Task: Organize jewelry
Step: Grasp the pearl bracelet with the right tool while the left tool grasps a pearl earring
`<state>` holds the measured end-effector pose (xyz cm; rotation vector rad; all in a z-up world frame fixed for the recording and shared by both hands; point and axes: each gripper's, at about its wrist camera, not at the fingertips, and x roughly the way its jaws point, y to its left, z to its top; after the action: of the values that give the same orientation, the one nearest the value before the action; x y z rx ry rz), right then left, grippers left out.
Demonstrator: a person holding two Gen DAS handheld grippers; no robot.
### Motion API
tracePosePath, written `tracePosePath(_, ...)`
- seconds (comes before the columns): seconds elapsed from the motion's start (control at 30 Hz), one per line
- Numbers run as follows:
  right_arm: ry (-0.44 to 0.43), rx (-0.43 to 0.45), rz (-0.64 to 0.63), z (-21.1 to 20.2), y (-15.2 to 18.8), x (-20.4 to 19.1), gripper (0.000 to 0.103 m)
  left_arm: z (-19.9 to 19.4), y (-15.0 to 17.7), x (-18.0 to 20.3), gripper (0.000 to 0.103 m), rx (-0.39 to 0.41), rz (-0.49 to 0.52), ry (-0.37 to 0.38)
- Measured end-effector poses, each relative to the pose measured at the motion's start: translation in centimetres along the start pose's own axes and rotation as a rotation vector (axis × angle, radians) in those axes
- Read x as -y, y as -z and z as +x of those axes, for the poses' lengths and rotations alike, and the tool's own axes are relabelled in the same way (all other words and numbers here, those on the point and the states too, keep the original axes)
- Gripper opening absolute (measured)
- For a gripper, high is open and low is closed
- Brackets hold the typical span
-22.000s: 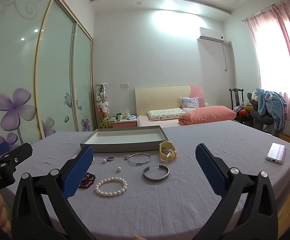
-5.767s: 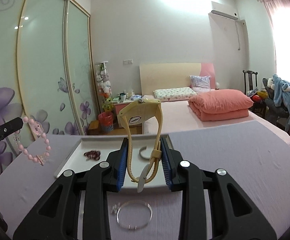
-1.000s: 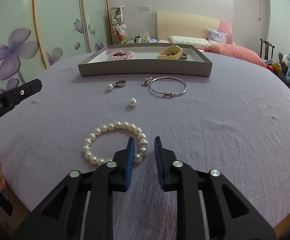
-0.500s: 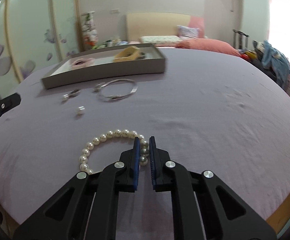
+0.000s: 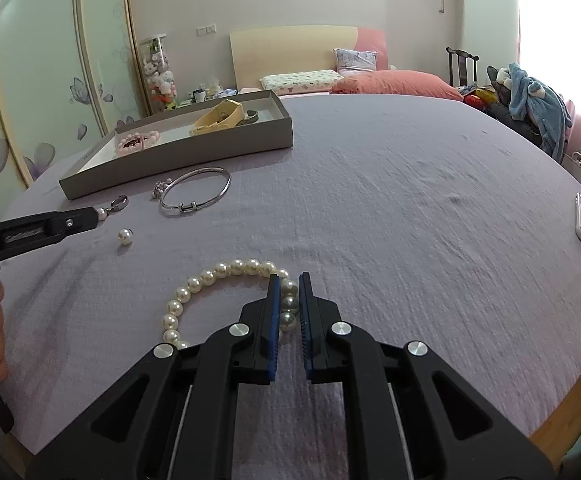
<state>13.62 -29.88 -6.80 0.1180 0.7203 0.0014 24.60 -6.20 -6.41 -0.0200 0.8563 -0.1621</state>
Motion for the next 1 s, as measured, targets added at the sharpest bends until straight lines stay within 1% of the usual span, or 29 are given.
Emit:
tracePosePath(0.17,-0.002,-0.001,0.000,0.1,0.0,0.0,0.010,1.5,-0.9,0.3,0.032,-0.030,0.016,-0.017)
tracePosePath(0.27,-0.004,-0.002,0.001,0.1,0.1,0.1,0.010,2.2,-0.9,0.3,0.027,-0.048,0.014,-0.012)
tracePosePath(0.33,-0.003,-0.002,0.002,0.1,0.1,0.1,0.010,2.4,-1.0,0.4,0.024,-0.044,0.019,-0.017)
tracePosePath(0.37,-0.003,-0.002,0.002,0.1,0.1,0.1,0.010,2.4,-1.0,0.4,0.019,-0.045,0.019,-0.015)
tracePosePath(0.5,-0.005,-0.002,0.001,0.1,0.1,0.2,0.010,2.5,-1.2,0.4,0.019,-0.045,0.014,-0.020)
tracePosePath(0.53,-0.004,-0.002,0.001,0.1,0.1,0.2,0.010,2.5,-1.2,0.4,0.022,-0.044,0.012,-0.025)
tracePosePath(0.63,-0.007,-0.005,0.001,0.2,0.1,0.2,0.010,2.4,-1.2,0.6,0.037,-0.037,0.017,-0.031)
tracePosePath(0.7,-0.008,-0.006,0.001,0.2,0.1,0.2,0.010,2.2,-1.4,0.9,0.039,-0.030,0.029,-0.026)
tracePosePath(0.8,-0.009,-0.006,0.001,0.2,0.1,0.2,0.010,2.5,-1.8,1.3,0.039,-0.030,0.040,-0.041)
tracePosePath(0.9,-0.013,-0.009,0.003,0.2,0.0,0.2,0.010,3.1,-2.2,1.2,0.038,-0.047,0.024,-0.043)
tracePosePath(0.93,-0.014,-0.009,0.003,0.2,-0.1,0.2,0.010,3.3,-2.2,1.1,0.035,-0.053,0.020,-0.040)
tracePosePath(0.97,-0.014,-0.010,0.002,0.3,-0.1,0.1,0.010,3.5,-2.2,1.0,0.026,-0.058,0.018,-0.044)
tracePosePath(1.0,-0.014,-0.009,0.001,0.3,-0.1,0.1,0.010,3.4,-2.2,0.9,0.020,-0.050,0.021,-0.054)
